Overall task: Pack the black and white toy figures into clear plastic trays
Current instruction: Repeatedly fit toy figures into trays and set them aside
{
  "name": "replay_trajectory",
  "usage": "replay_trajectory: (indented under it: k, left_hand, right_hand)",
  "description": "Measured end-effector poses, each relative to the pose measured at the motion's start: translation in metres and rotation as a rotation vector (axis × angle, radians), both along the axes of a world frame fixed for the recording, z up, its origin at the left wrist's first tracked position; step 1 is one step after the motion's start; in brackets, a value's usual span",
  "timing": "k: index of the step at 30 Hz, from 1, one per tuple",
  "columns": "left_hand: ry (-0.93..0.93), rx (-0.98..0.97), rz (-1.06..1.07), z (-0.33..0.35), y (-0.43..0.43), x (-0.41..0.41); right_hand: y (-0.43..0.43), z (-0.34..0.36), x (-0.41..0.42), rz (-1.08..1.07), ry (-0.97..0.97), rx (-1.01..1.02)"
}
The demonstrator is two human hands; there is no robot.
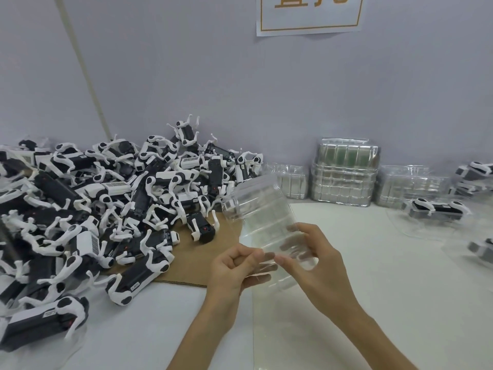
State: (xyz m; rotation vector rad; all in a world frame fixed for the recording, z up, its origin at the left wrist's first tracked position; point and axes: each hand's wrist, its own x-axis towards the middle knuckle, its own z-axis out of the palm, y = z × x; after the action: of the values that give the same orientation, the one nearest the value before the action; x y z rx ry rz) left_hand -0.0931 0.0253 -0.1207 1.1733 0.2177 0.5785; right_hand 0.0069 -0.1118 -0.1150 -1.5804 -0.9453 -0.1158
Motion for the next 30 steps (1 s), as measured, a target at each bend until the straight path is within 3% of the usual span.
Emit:
replay_trajectory:
  k: [7,12,18,24,27,30]
  left_hand:
    - [0.004,-0.017,0.043,-0.003,0.007,0.002]
    - [0.001,-0.060,0.128,-0.008,0.015,0.004]
    - [-0.029,-0.259,0.046,-0.014,0.020,0.004]
    - [-0.032,-0.399,0.046,-0.021,0.026,0.007]
    - [-0.040,-0.404,0.065,-0.018,0.025,0.005]
    - [-0.034,-0.404,0.075,-0.015,0.023,0.006]
  right_hand:
    - [-0.004,0.005,0.009,-0.058,0.050,0.078]
    - [-0.016,0.011,0.021,-0.235,0.024,0.125]
    - [-0.041,0.007,0.056,-0.676,-0.268,-0.346]
    - [-0.059,0.000,0.076,-0.680,-0.096,-0.671]
    - [-0.059,0.001,0.075,-0.768,-0.158,-0.512]
    - [-0.053,0.003,0.070,-0.632,-0.069,-0.255]
